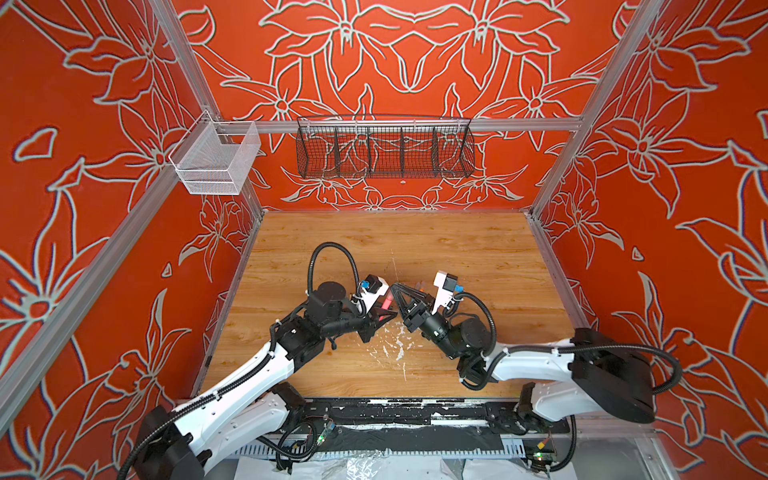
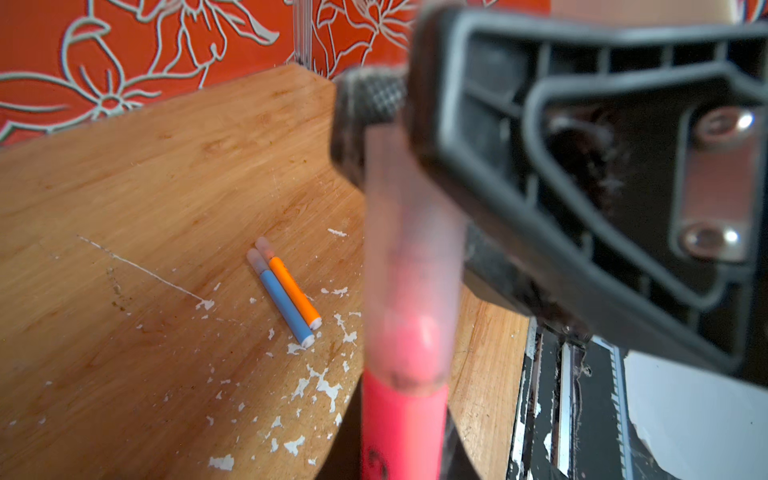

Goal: Insert the pens into the pen caps
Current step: 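Push the cap down with the right gripper while the left gripper tilts the marker, then open the right gripper off the cap while the left gripper carries the pink marker down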

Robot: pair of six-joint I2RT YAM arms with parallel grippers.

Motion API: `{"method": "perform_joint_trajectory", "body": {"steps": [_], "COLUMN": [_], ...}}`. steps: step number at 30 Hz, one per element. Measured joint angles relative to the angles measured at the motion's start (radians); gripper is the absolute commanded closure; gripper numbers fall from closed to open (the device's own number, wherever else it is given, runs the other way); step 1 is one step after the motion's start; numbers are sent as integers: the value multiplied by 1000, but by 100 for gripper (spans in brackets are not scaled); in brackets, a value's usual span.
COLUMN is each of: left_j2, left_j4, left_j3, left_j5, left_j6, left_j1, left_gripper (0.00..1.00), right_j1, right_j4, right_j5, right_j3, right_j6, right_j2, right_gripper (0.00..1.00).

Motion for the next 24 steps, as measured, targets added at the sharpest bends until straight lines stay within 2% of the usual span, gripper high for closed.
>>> {"method": "perform_joint_trajectory", "body": {"steps": [1, 3, 7, 10, 14, 18, 21, 24], "left_j2": [-24, -76, -206, -238, -197, -156, -96, 11], "left_j4": [45, 175, 338, 367, 298, 268, 274, 258], "left_j3": [-14, -18, -113, -235, -322, -327, -325, -291], "left_j5": [-27, -84, -140, -166, -215, -253, -283, -337], "left_j6": [-26, -61, -112, -166, -246, -336, -394, -433], "left_j1": [6, 61, 82, 79, 77, 71, 40, -18], "left_gripper": [100, 100, 100, 100, 100, 100, 100, 100], "right_j1": [15, 61, 92, 89, 87, 81, 61, 0], "right_j4": [-78, -290, -703, -896, -1018, -1095, -1139, -1177], "right_j5": [-15, -31, 3, 83, 183, 321, 425, 479], "right_j3": [12, 8, 61, 129, 148, 105, 49, 8], "right_j6": [-14, -53, -151, -220, -304, -363, -390, -406], "right_j2": [-42, -115, -248, -367, -553, -676, -734, -747], "right_gripper": [51, 41, 29, 25, 20, 16, 13, 12]}}
